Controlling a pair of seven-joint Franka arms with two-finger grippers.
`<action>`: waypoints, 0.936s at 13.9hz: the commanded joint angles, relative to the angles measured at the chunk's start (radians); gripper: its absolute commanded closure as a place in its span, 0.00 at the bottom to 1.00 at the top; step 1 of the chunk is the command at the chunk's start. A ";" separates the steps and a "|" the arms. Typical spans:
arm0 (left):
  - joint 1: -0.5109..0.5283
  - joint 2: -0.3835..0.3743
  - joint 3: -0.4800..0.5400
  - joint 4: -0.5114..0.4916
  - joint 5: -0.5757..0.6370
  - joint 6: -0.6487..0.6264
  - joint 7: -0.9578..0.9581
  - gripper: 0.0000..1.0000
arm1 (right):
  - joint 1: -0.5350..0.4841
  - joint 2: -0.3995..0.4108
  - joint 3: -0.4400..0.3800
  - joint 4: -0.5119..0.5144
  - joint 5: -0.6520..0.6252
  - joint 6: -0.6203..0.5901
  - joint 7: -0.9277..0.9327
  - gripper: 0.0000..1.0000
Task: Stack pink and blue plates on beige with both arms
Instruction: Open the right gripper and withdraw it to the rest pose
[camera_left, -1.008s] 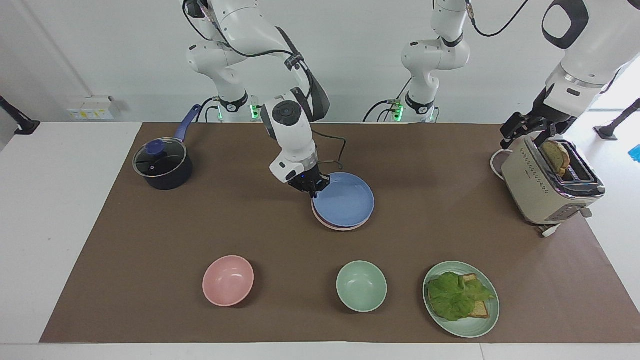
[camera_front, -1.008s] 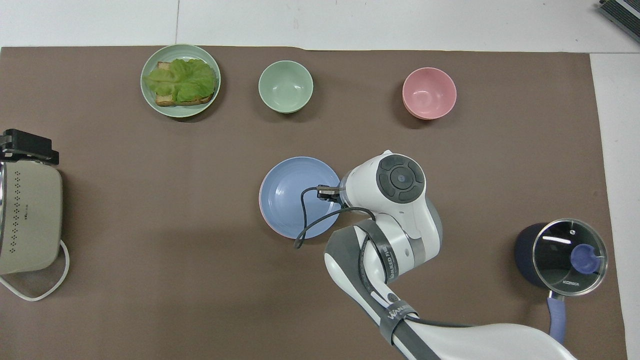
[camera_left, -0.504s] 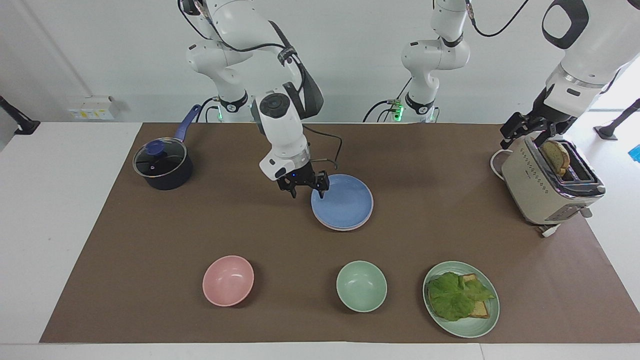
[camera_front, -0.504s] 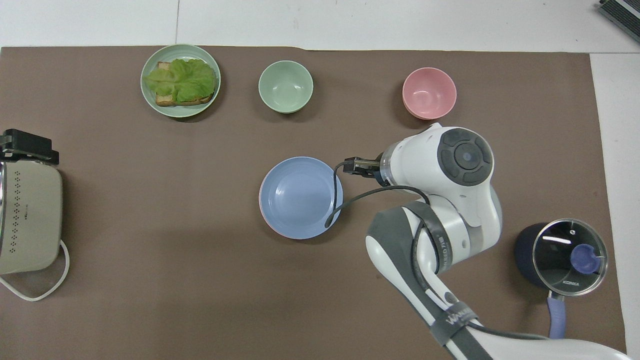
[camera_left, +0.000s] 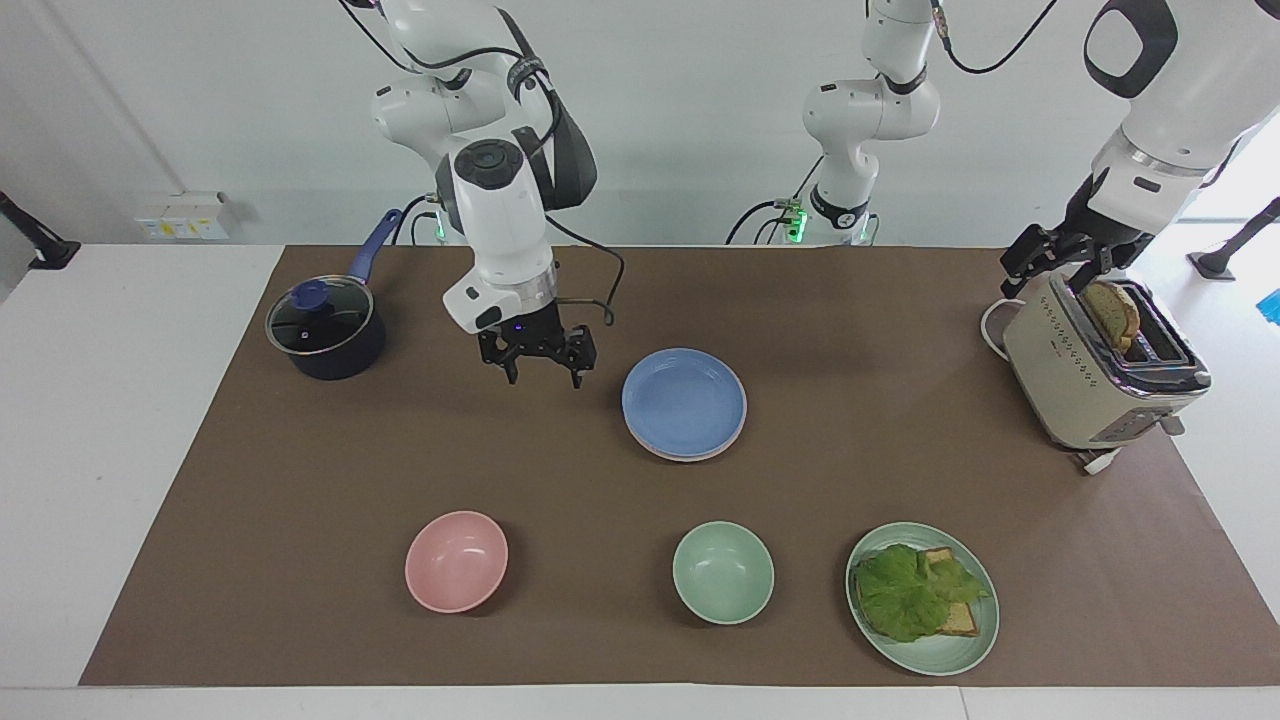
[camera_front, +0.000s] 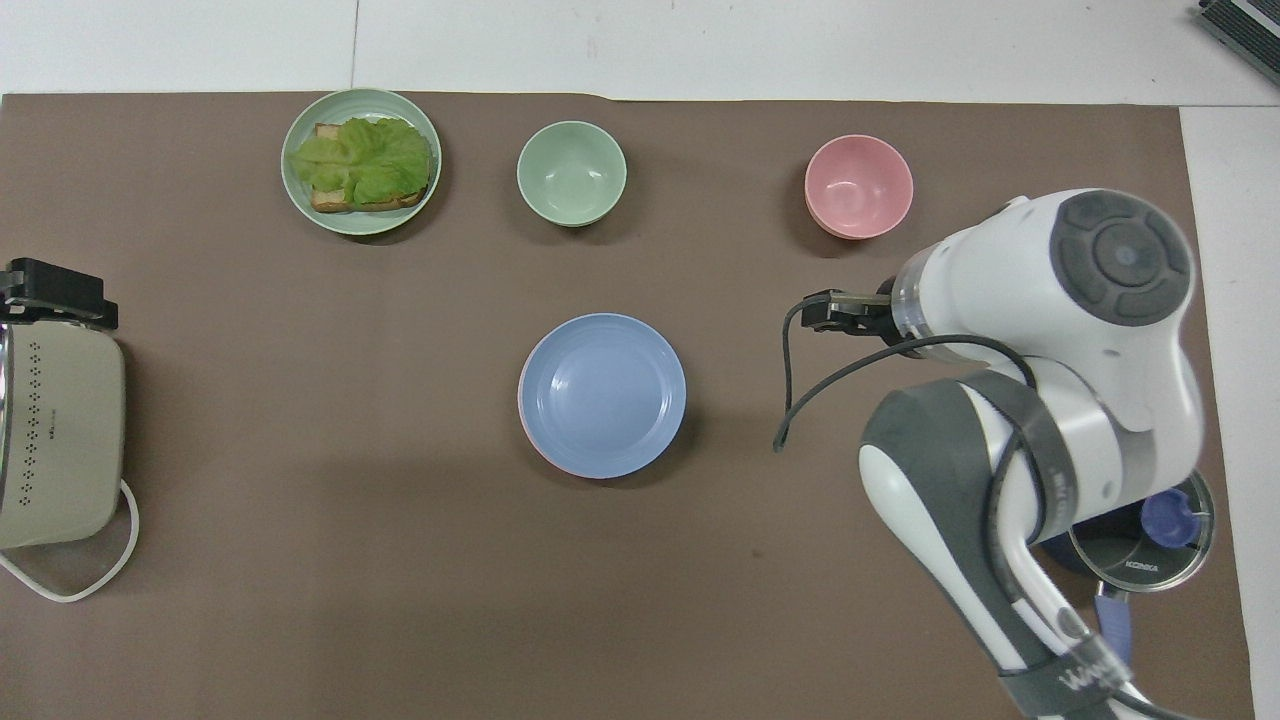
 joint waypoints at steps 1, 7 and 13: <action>-0.006 -0.004 0.005 0.002 0.016 -0.015 0.003 0.00 | -0.063 -0.082 0.006 0.001 -0.013 -0.072 -0.033 0.00; -0.006 -0.004 0.005 0.002 0.016 -0.015 0.003 0.00 | -0.179 -0.107 0.004 0.156 -0.013 -0.299 -0.179 0.00; -0.006 -0.004 0.005 0.002 0.016 -0.015 0.003 0.00 | -0.299 -0.120 0.000 0.275 0.000 -0.471 -0.318 0.00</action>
